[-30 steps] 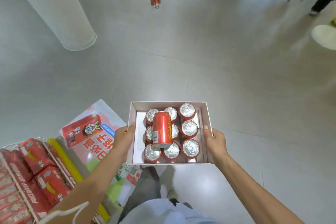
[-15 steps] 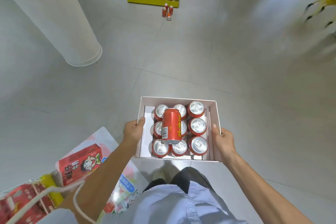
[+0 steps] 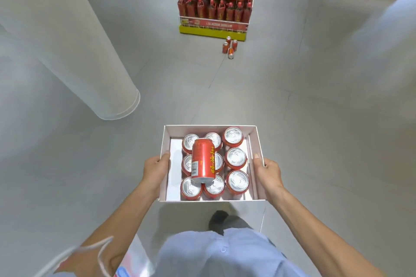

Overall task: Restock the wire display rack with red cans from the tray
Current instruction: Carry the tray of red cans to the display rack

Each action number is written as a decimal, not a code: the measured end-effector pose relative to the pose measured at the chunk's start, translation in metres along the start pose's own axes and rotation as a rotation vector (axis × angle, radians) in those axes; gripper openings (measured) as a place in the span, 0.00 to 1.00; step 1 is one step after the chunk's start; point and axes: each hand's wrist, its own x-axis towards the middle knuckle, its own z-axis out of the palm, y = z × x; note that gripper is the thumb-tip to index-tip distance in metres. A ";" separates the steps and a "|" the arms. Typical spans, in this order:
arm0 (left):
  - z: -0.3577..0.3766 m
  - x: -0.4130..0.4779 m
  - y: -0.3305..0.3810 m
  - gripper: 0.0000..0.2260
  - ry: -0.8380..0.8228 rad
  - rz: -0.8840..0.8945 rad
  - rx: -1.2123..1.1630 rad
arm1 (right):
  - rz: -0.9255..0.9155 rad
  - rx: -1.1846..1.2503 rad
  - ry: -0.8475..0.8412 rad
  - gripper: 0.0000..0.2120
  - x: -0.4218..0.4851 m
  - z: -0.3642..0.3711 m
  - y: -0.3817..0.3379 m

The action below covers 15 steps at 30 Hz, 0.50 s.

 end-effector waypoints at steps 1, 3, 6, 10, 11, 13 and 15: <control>0.008 0.016 0.022 0.14 0.004 0.012 -0.012 | -0.013 -0.009 0.004 0.23 0.026 0.002 -0.021; 0.024 0.050 0.061 0.13 0.015 0.006 -0.025 | -0.038 -0.026 0.008 0.29 0.074 0.006 -0.061; 0.045 0.094 0.119 0.14 0.016 0.009 -0.055 | -0.090 -0.032 0.013 0.38 0.140 0.014 -0.111; 0.072 0.170 0.190 0.14 0.005 0.038 -0.048 | -0.085 -0.047 0.039 0.29 0.212 0.033 -0.185; 0.078 0.190 0.208 0.14 0.000 0.037 -0.047 | -0.074 -0.042 0.040 0.24 0.230 0.040 -0.202; 0.089 0.234 0.242 0.15 -0.022 0.051 -0.066 | -0.070 -0.022 0.042 0.20 0.266 0.055 -0.233; 0.099 0.279 0.279 0.15 -0.038 0.074 -0.047 | -0.061 -0.014 0.066 0.20 0.303 0.070 -0.261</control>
